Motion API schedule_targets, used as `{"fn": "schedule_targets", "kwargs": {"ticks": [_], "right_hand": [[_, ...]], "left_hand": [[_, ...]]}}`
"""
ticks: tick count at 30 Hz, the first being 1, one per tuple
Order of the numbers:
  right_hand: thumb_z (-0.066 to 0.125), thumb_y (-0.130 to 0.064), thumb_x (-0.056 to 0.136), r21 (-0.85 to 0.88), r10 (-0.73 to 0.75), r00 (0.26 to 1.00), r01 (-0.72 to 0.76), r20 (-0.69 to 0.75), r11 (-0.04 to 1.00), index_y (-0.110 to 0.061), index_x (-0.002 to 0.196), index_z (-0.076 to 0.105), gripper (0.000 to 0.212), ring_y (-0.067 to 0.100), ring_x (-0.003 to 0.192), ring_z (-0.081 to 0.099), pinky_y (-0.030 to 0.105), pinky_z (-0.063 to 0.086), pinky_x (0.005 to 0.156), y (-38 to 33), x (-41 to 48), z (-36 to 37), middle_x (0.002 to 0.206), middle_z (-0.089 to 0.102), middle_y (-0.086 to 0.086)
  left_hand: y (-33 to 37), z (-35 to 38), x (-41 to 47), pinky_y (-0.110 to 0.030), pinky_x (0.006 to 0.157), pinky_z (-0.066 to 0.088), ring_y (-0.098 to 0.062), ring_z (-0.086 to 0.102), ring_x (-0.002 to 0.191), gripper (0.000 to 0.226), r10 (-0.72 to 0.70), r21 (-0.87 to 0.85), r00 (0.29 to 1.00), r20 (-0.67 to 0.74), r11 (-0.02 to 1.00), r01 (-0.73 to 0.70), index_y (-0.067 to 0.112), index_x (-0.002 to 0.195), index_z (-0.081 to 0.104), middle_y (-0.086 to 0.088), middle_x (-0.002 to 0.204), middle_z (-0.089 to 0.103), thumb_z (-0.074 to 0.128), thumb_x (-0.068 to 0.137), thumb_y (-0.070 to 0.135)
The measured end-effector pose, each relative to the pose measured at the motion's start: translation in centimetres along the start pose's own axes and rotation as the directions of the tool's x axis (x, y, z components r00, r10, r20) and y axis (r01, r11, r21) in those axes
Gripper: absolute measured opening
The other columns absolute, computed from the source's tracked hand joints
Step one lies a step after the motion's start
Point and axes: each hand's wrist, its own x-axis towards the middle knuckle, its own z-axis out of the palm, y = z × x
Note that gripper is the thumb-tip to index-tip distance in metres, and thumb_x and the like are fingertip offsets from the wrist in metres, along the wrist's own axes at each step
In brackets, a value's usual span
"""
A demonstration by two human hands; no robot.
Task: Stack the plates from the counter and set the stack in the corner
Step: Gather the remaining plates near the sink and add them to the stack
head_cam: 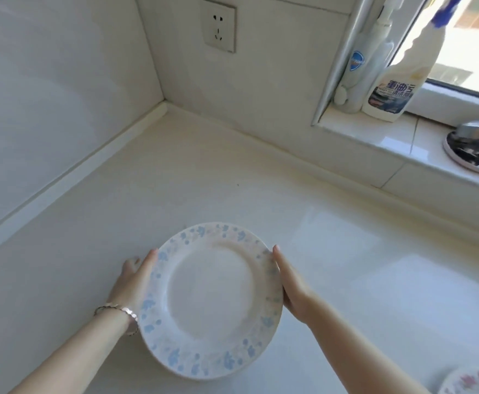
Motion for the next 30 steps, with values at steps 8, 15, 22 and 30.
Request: {"fn": "schedule_targets", "kwargs": {"ticks": [8,15,22,30], "right_hand": [[0.047,-0.03,0.094,0.055,0.018,0.914,0.004,-0.404,0.998,-0.01,0.108,0.061,0.028,0.018,0.091,0.065,0.033,0.048,0.087,4.6,-6.1,-6.4,0.094,0.07,0.004],[0.049,-0.021,0.094,0.16,0.092,0.756,0.016,-0.648,0.987,-0.008,0.108,0.06,0.021,0.019,0.085,0.064,0.029,0.047,0.08,10.1,-16.0,-16.2,0.093,0.067,0.007],[0.053,-0.017,0.092,0.359,0.207,0.614,0.134,-0.761,0.924,-0.012,0.093,0.061,0.009,0.025,0.09,0.064,0.036,0.049,0.088,17.5,-24.4,-25.3,0.092,0.068,0.01],[0.046,-0.011,0.094,0.422,0.275,0.615,0.104,-0.739,0.901,-0.006,0.107,0.058,0.019,0.025,0.088,0.062,0.034,0.048,0.085,24.0,-26.0,-30.8,0.089,0.066,0.009]], "left_hand": [[7.1,11.4,-3.7,-0.023,0.079,0.037,-0.02,0.058,0.09,0.035,0.705,0.282,0.581,0.407,0.508,-0.814,0.011,0.093,0.067,-0.005,0.087,0.069,0.042,0.08,0.03],[7.7,26.3,-11.6,-0.028,0.088,0.046,-0.024,0.06,0.107,0.03,0.122,0.346,0.525,0.842,0.625,-0.699,0.018,0.114,0.056,-0.002,0.105,0.062,0.044,0.088,0.028],[3.8,38.7,-18.2,-0.029,0.075,0.049,-0.024,0.054,0.078,0.028,-0.271,0.477,0.572,0.774,0.844,-0.246,0.006,0.092,0.057,-0.01,0.084,0.058,0.064,0.071,0.022],[2.9,41.7,-22.5,-0.034,0.068,0.053,-0.029,0.061,0.084,0.022,-0.224,0.322,0.763,0.606,0.947,0.023,-0.002,0.102,0.066,-0.018,0.097,0.065,0.055,0.083,-0.003]]}}
